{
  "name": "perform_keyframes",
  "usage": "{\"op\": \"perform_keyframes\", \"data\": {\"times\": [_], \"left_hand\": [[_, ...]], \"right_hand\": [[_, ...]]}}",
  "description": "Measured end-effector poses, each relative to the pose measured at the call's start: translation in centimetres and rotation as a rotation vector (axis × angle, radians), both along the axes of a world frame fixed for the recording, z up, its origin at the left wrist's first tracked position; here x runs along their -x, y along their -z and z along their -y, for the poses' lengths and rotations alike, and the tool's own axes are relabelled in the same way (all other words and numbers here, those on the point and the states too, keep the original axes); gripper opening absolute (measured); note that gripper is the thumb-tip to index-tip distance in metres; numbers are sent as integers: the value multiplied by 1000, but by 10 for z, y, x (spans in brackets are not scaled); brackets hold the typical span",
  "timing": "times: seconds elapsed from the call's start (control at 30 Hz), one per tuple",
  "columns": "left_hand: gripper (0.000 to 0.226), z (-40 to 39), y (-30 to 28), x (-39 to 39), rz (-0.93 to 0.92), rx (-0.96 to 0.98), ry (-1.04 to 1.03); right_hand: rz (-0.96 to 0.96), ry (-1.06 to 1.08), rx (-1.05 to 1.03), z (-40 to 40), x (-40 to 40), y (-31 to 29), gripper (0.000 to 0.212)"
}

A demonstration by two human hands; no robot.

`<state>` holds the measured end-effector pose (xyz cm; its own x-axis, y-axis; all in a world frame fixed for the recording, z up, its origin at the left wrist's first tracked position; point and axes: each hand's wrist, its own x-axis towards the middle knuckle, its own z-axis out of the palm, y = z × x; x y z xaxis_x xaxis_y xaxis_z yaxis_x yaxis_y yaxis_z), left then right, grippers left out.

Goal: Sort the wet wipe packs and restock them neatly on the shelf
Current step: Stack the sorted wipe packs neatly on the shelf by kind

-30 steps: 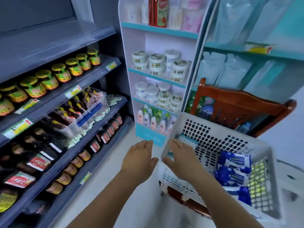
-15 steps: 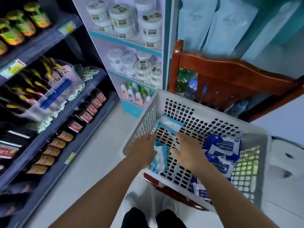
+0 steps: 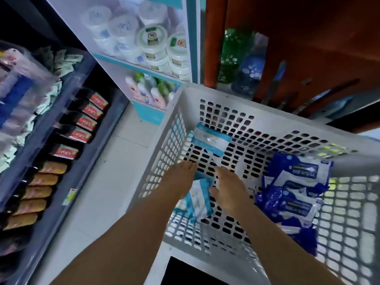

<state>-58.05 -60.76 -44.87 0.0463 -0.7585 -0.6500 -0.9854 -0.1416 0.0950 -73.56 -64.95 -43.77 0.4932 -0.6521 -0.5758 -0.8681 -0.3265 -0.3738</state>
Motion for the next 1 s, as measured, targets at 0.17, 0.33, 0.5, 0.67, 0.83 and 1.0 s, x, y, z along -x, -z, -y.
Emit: {"op": "perform_keyframes", "data": {"times": [0.17, 0.33, 0.5, 0.67, 0.83, 1.0], "left_hand": [[76, 16, 36, -8, -8, -30, 88], [59, 18, 57, -10, 1, -1, 70], [31, 16, 61, -12, 35, 3, 49], [25, 26, 47, -12, -22, 109, -223], [29, 44, 24, -3, -42, 229, -498], [41, 44, 15, 8, -54, 225, -692]], "right_hand": [[4, 65, -74, 7, -9, 43, 63], [-1, 105, -119, 8, -13, 69, 58], [85, 193, -174, -1, -18, 81, 39], [159, 298, -115, 5, -14, 82, 6], [190, 627, 103, 53, -3, 69, 8], [332, 1144, 18, 90, -12, 94, 7]]}}
